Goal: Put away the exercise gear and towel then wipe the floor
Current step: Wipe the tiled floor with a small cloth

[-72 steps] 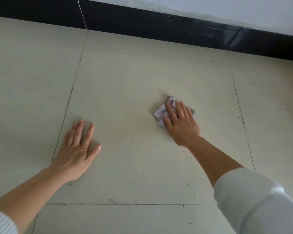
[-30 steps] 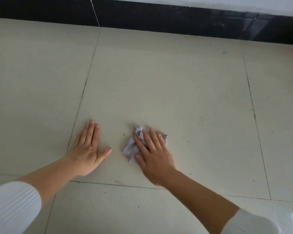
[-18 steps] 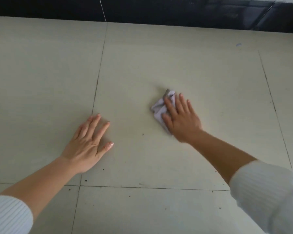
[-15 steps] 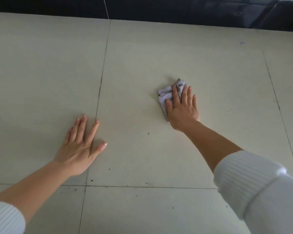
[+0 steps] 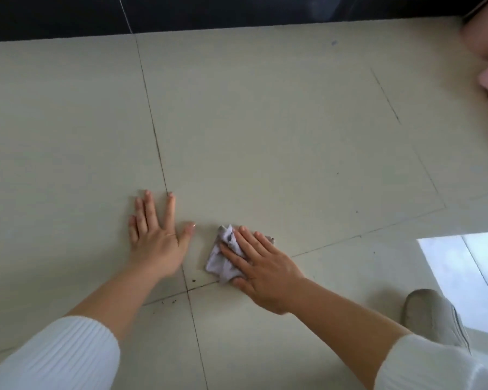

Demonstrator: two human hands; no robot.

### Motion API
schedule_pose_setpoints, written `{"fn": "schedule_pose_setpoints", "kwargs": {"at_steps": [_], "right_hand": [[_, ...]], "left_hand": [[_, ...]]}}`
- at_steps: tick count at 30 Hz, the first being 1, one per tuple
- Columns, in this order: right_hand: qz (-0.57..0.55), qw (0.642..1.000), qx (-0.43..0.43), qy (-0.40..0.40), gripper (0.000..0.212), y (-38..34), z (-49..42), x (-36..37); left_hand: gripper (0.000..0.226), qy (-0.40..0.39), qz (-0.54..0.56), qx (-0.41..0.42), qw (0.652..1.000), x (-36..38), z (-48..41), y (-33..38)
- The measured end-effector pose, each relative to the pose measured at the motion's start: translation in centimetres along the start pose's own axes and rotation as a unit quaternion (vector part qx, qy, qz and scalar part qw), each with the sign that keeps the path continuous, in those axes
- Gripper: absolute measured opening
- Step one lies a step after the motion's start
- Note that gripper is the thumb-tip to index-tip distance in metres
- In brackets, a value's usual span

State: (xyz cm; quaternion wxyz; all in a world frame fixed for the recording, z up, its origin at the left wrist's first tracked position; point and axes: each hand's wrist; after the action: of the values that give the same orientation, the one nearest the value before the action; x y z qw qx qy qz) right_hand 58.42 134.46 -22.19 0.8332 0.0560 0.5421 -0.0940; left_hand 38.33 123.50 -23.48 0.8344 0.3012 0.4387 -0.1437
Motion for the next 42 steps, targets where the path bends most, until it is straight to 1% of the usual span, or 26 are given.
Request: {"fn": "schedule_pose_setpoints", "kwargs": {"at_steps": [1, 2, 5, 7, 8, 10, 12, 13, 15, 17, 19, 20, 21, 23, 25, 27, 28, 29, 31, 32, 33, 36, 38, 42], "right_hand": [[0.005, 1.000, 0.000, 0.009, 0.059, -0.8, 1.2, 0.6], [0.010, 1.000, -0.012, -0.003, 0.057, -1.5, 2.5, 1.0], [0.022, 0.998, -0.061, -0.013, 0.057, -2.7, 5.7, 2.0], [0.032, 0.998, -0.042, -0.028, 0.056, -2.0, 6.0, 1.7], [0.033, 0.999, -0.008, -0.020, 0.056, -1.1, 5.3, 1.4], [0.011, 0.995, 0.097, 0.017, 0.057, 1.3, 2.7, 0.8], [-0.068, 0.979, 0.191, 0.013, 0.058, 3.5, -0.3, -0.2], [-0.102, 0.970, 0.221, 0.013, 0.060, 4.4, -1.9, -0.6], [-0.136, 0.962, 0.235, 0.021, 0.063, 4.6, -4.8, -0.9], [-0.151, 0.967, 0.202, 0.021, 0.068, 2.7, -5.9, -1.3], [-0.128, 0.985, 0.114, 0.014, 0.068, -0.5, -5.2, -1.0], [-0.104, 0.993, 0.062, 0.016, 0.067, -2.2, -4.3, -0.6], [-0.082, 0.996, 0.013, 0.023, 0.066, -3.8, -3.2, 0.0], [-0.047, 0.996, -0.056, 0.042, 0.065, -6.2, -0.6, 1.7], [-0.019, 0.993, -0.095, 0.068, 0.060, -6.7, 1.3, 3.1], [0.008, 0.991, -0.111, 0.078, 0.056, -5.5, 2.2, 3.8], [0.026, 0.992, -0.100, 0.077, 0.057, -4.5, 2.4, 4.1], [0.037, 0.994, -0.069, 0.080, 0.059, -3.2, 2.7, 4.1], [0.031, 0.993, 0.051, 0.102, 0.064, -0.1, 3.6, 4.1], [0.023, 0.985, 0.122, 0.116, 0.065, 1.7, 4.3, 4.3], [0.015, 0.977, 0.180, 0.112, 0.064, 3.6, 5.0, 4.5], [-0.013, 0.946, 0.317, 0.070, 0.065, 7.7, 7.1, 4.7], [-0.039, 0.928, 0.362, 0.078, 0.067, 8.3, 7.4, 4.6], [-0.147, 0.918, 0.360, 0.083, 0.063, 5.8, 6.2, 4.3]], "left_hand": [[0.074, -0.003, -0.002, -0.001, 1.000, 0.0, -0.1, 0.0], [0.074, -0.009, -0.003, -0.003, 1.000, 0.0, -0.2, 0.0], [0.073, -0.039, -0.009, -0.001, 0.999, -0.4, 0.0, 0.0], [0.073, -0.052, -0.013, 0.014, 0.998, -0.7, -0.1, -0.6], [0.072, -0.054, -0.013, 0.021, 0.998, -0.7, -0.1, -1.0], [0.071, -0.043, -0.014, 0.028, 0.999, -0.5, 0.0, -1.4], [0.071, -0.029, -0.019, 0.034, 0.999, -0.2, 0.0, -1.5], [0.070, -0.023, -0.018, 0.038, 0.999, 0.0, 0.0, -1.5], [0.066, -0.006, 0.008, 0.046, 0.999, 0.2, -0.1, -1.6], [0.057, 0.002, 0.084, 0.053, 0.995, 0.0, 0.2, -1.8], [0.051, 0.005, 0.159, 0.052, 0.986, -0.1, 1.7, -2.1], [0.050, 0.003, 0.172, 0.051, 0.984, 0.0, 2.8, -2.3], [0.049, 0.003, 0.167, 0.046, 0.985, 0.3, 4.0, -2.6], [0.051, 0.004, 0.139, 0.032, 0.990, 1.0, 6.0, -3.0], [0.054, 0.005, 0.112, 0.019, 0.994, 1.7, 7.1, -3.0], [0.060, 0.003, 0.068, 0.012, 0.998, 2.2, 7.9, -2.8], [0.063, 0.000, 0.043, 0.011, 0.999, 2.4, 8.3, -2.6], [0.064, -0.003, 0.026, 0.012, 1.000, 2.6, 8.9, -2.5], [0.066, -0.011, 0.008, 0.019, 1.000, 3.1, 10.1, -2.6], [0.067, -0.016, 0.000, 0.023, 1.000, 3.3, 10.6, -2.8], [0.068, -0.020, -0.010, 0.027, 0.999, 3.4, 11.0, -2.9], [0.068, -0.026, -0.027, 0.035, 0.999, 3.9, 12.2, -3.4], [0.068, -0.027, -0.025, 0.038, 0.999, 4.3, 12.8, -3.6], [0.069, -0.022, -0.013, 0.033, 0.999, 4.7, 13.2, -3.7]]}}
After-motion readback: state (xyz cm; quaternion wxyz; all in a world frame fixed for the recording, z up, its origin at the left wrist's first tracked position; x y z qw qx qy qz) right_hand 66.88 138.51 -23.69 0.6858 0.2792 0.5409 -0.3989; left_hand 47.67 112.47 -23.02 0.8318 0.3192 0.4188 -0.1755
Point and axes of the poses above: each hand's wrist, its own z-axis away from the middle knuckle, its own x-axis out of the palm, y = z × x, and after that the axes turned 8 degrees about z, right-handed
